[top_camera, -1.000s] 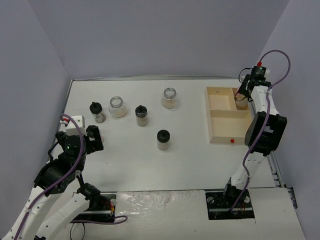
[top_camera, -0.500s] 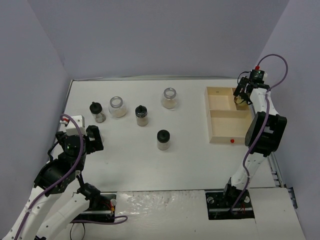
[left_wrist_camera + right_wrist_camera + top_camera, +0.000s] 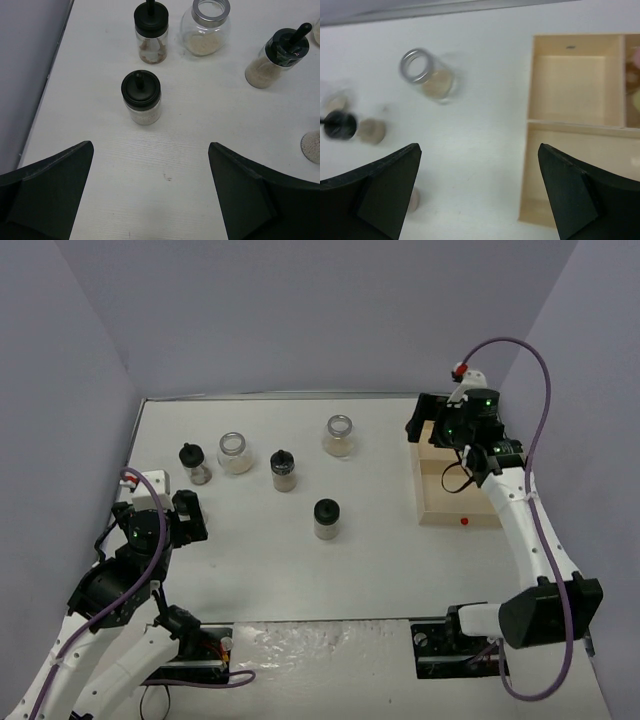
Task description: Organize the condiment bottles
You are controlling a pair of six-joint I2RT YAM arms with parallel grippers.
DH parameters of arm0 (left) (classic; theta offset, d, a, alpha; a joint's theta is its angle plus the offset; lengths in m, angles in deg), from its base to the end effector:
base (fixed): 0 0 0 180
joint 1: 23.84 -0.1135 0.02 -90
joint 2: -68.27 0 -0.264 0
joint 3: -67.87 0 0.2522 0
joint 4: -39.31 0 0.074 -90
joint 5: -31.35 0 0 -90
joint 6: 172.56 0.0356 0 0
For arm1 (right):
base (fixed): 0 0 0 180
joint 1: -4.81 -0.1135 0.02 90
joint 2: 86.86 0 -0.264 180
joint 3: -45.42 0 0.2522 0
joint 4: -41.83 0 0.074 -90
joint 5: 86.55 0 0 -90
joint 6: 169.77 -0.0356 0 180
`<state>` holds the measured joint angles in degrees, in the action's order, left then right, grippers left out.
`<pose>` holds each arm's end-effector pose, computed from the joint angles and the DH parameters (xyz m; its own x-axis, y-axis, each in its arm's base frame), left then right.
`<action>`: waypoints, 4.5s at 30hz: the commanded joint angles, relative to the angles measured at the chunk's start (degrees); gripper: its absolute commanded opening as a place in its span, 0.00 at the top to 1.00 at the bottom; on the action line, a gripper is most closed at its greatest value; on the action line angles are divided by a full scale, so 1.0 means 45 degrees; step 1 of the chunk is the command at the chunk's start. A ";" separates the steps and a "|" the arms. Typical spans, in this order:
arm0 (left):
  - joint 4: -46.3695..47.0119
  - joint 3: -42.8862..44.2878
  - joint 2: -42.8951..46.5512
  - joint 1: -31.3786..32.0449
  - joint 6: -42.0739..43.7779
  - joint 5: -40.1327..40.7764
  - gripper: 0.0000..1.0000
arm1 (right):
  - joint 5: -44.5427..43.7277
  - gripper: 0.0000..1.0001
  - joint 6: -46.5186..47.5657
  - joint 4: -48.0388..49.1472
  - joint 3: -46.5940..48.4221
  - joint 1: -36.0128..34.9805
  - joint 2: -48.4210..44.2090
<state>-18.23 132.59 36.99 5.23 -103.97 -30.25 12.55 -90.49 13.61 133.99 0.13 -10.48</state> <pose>0.0965 -0.0343 0.3465 -0.3498 -0.1730 -0.9207 -0.0857 0.9846 -0.1524 0.3078 0.0308 0.3932 -0.3136 0.1586 -0.9362 -0.1768 0.9590 0.2217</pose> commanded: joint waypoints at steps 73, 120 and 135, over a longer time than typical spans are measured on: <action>0.0491 0.0184 -0.0372 -0.0170 0.0167 -0.0048 0.03 | -0.4204 1.00 0.2031 0.1364 0.1178 -0.4556 0.1588; 0.0586 0.0160 -0.0624 -0.0228 0.0264 -0.0411 0.03 | -0.2856 1.00 0.1286 0.3096 0.7243 0.2246 1.0928; 0.0595 0.0160 -0.0646 -0.0326 0.0284 -0.0473 0.03 | -0.3201 0.93 0.1322 0.3506 0.7088 0.2550 1.0844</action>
<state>-18.01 132.41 35.32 4.36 -103.65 -32.22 -0.21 -84.40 24.02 164.52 10.93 39.57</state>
